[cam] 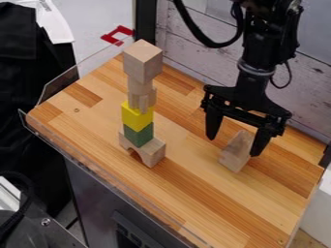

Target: Put the arch on top of the tower

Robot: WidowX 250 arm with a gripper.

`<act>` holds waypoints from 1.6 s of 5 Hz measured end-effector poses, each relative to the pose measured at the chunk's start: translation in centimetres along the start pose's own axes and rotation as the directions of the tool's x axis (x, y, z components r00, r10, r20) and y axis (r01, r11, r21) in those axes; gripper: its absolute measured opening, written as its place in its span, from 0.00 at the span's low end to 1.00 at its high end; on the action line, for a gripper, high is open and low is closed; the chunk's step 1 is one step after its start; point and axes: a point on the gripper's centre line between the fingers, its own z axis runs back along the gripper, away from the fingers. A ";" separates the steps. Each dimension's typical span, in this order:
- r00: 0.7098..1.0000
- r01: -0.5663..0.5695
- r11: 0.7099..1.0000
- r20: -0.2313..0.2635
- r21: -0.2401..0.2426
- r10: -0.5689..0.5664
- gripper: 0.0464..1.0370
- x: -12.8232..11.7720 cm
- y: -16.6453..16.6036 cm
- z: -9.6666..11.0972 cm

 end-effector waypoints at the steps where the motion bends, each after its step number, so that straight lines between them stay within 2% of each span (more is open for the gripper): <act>1: 0.999 -0.002 1.000 -0.037 0.016 0.002 0.96 -0.4 0.2 -1.1; 4: 1.000 0.008 0.999 -0.028 -0.043 -0.009 0.96 0.0 -0.2 -1.3; 7: 0.995 0.023 0.999 -0.098 -0.029 -0.025 0.96 0.1 0.0 -3.4; 8: 0.994 0.025 0.999 -0.106 -0.036 -0.028 0.91 0.2 -0.2 -3.9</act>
